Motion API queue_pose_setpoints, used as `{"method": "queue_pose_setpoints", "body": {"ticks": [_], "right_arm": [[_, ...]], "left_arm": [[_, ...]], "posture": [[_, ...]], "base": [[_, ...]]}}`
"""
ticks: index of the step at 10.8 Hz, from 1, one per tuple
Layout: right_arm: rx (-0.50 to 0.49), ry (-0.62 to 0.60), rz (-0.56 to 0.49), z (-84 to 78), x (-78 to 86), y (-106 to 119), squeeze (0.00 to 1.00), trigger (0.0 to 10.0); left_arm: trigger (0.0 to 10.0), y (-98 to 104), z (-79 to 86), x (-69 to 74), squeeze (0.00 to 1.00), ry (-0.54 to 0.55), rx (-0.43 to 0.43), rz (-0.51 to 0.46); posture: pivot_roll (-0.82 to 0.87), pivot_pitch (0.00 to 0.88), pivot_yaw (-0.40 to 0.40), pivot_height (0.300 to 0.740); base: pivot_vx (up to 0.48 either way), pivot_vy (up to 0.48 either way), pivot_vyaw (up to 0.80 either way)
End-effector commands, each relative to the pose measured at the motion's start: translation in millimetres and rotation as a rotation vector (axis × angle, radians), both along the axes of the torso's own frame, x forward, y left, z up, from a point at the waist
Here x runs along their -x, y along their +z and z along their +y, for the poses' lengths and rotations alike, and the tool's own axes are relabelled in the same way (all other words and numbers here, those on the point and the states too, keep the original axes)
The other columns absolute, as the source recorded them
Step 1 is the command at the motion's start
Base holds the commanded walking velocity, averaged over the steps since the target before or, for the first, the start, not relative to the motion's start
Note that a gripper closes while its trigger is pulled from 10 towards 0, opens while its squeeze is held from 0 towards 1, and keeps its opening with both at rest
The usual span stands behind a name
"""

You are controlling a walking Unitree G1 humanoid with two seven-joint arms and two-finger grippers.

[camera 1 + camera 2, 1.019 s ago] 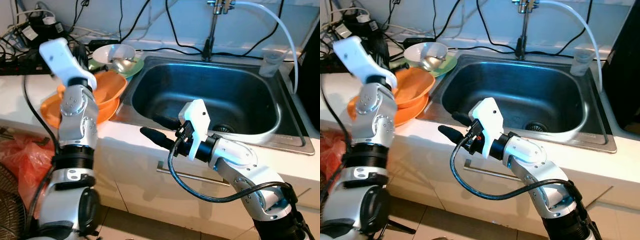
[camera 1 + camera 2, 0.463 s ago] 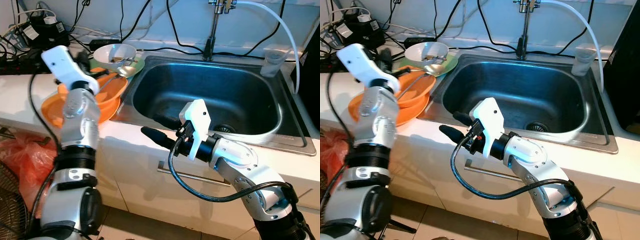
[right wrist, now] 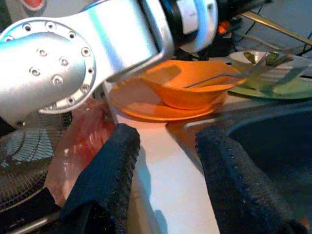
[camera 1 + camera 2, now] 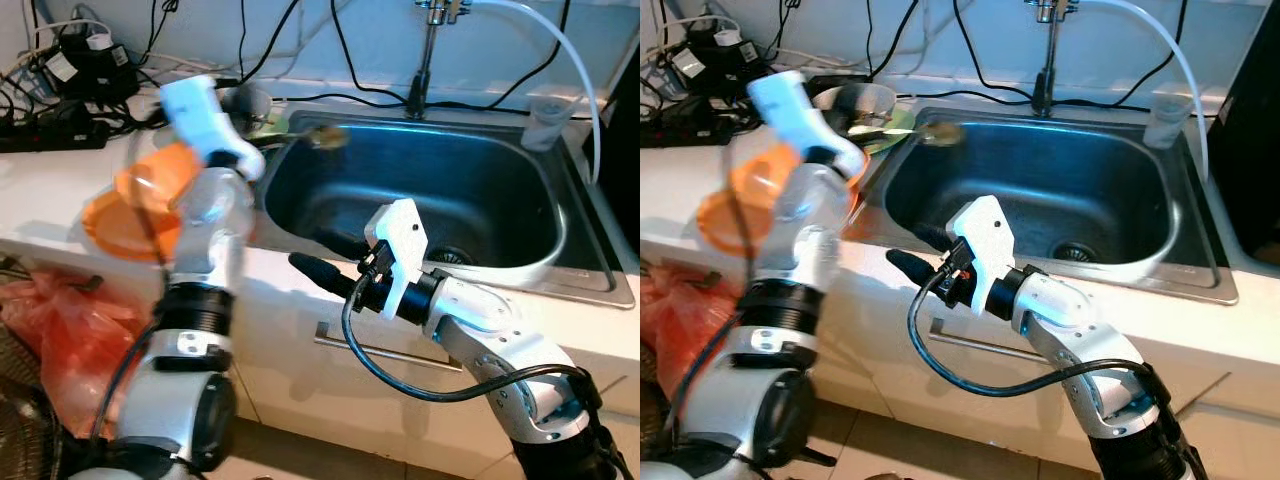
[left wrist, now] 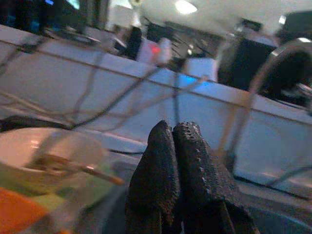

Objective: Kitchen organization

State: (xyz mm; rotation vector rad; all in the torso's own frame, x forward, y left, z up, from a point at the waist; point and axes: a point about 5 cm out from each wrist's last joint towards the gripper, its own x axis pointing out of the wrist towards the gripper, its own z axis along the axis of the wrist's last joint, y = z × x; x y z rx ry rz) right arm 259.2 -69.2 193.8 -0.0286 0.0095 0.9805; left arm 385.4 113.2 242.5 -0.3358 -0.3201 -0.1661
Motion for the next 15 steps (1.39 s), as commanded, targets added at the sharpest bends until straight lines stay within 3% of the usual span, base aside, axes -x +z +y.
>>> {"method": "queue_pose_setpoints", "body": {"ticks": [1,3,6,10,12,15], "right_arm": [[0.026,-0.033,0.003,-2.8,1.1,-1,0.00,10.0],[0.072,-0.122,0.024,-12.5,3.6,-3,0.00,10.0],[0.125,-0.382,0.024,-37.5,-2.2,-3,0.00,10.0],[0.214,-0.574,0.081,-63.8,-5.9,-5,0.00,10.0],[0.219,-0.557,0.123,-63.6,-1.8,-8,0.00,10.0],[0.207,-0.493,0.167,-55.3,5.6,-4,0.00,10.0]], "left_arm": [[1.9,1,-7.5,-1.8,0.00,-0.039,-0.014,0.005],[2.5,-22,-29.9,-3.0,0.00,-0.125,-0.018,0.087],[3.8,-48,-55.4,-1.6,0.00,-0.213,-0.038,0.170],[4.3,-56,-64.2,-1.7,0.00,-0.236,-0.043,0.187],[10.0,-69,-64.9,-0.3,0.00,-0.229,-0.043,0.243],[10.0,-95,-68.7,6.3,0.00,-0.246,-0.043,0.329]], "posture": [[-0.11,0.000,0.120,0.740],[-0.18,0.000,0.152,0.740],[-0.27,0.000,0.177,0.740],[-0.29,0.000,0.179,0.740],[-0.30,0.000,0.165,0.740],[-0.31,0.000,0.145,0.740]], "base": [[0.000,0.000,0.00],[0.000,0.000,0.00],[0.000,0.000,0.00],[0.000,0.000,0.00],[0.000,0.000,0.00],[0.000,0.000,0.00]]}}
